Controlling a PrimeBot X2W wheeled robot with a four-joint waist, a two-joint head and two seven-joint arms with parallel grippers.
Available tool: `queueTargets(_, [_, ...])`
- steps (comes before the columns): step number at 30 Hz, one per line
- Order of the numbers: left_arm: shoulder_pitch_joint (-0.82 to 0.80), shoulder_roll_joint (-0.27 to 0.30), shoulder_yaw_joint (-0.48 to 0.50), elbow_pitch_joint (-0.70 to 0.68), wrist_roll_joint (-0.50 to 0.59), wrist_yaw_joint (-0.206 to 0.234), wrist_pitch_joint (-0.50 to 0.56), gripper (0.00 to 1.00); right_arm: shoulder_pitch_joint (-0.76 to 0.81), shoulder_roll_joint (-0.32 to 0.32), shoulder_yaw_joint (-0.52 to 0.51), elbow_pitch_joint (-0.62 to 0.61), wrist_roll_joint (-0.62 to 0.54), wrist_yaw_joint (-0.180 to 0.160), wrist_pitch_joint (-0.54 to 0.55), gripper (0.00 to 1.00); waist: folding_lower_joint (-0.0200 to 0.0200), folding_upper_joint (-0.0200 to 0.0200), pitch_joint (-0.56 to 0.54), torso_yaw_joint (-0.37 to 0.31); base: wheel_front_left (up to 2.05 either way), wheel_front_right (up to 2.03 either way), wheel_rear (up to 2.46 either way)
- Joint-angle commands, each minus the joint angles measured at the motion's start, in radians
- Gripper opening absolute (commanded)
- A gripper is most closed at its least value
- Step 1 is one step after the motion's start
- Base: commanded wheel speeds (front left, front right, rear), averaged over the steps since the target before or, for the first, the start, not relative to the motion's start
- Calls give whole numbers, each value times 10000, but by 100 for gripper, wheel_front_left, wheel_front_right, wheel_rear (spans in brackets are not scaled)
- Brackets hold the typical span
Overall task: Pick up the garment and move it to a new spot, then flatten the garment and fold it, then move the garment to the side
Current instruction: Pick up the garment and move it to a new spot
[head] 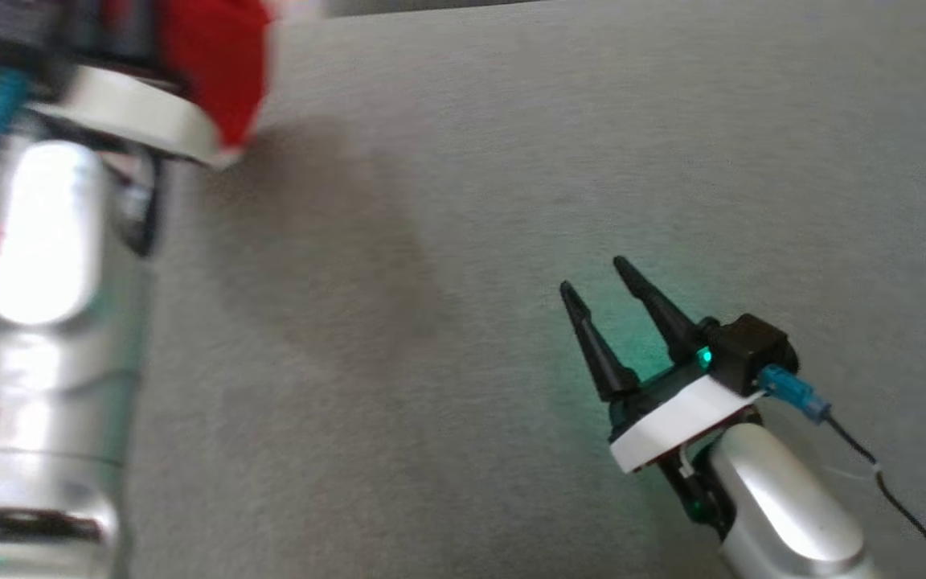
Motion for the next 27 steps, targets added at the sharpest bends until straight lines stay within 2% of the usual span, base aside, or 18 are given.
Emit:
queueTargets(1, [-115, 304, 154, -399, -98, 26, 12, 0, -36, 152, 181, -267, 110, -7, -36, 100, 2, 0, -290, -703, 0, 0, 0])
queueTargets(7, [679, -953, -1311, -888, -839, 20, 7, 0, -88, 394, 558, -237, 217, -7, -36, 100, 2, 0, -240, -1822, 0, 0, 0])
queueTargets(10, [983, -1281, -2062, -801, -1340, 20, -117, 0, -145, 474, 697, -226, 288, -7, -36, 100, 2, 0, -172, -2244, 0, 0, 0])
queueTargets(14, [1322, -1427, -2848, -388, -1800, 23, -330, 0, -153, 532, 734, -181, 356, -7, -36, 100, 2, 0, -131, -2513, 0, 0, 0])
queueTargets(15, [1398, -1437, -3014, -245, -1830, 61, -390, 22, -146, 537, 734, -172, 358, -7, -36, 100, 2, 0, -129, -2530, 0, 0, 0])
queueTargets(17, [1569, -1446, -3288, 47, -1951, 157, -503, 100, -118, 534, 695, -159, 361, -7, -36, 100, 2, 0, -134, -2512, 0, 0, 0])
queueTargets(22, [1967, -1451, -3509, 566, -2141, 604, -777, 100, -22, 464, 375, -115, 308, -7, -36, 100, 2, 0, -197, -2081, 0, 0, 0])
queueTargets(24, [2208, -1425, -3319, 653, -2151, 802, -833, 100, 16, 430, 221, -101, 266, -7, -36, 100, 2, 0, -265, -1838, 0, 0, 0])
queueTargets(27, [2813, -1189, -2805, 14, -1923, 1166, -851, 100, 91, 381, -67, -95, 195, -7, -36, 100, 2, 0, -377, -1447, 0, 0, 0])
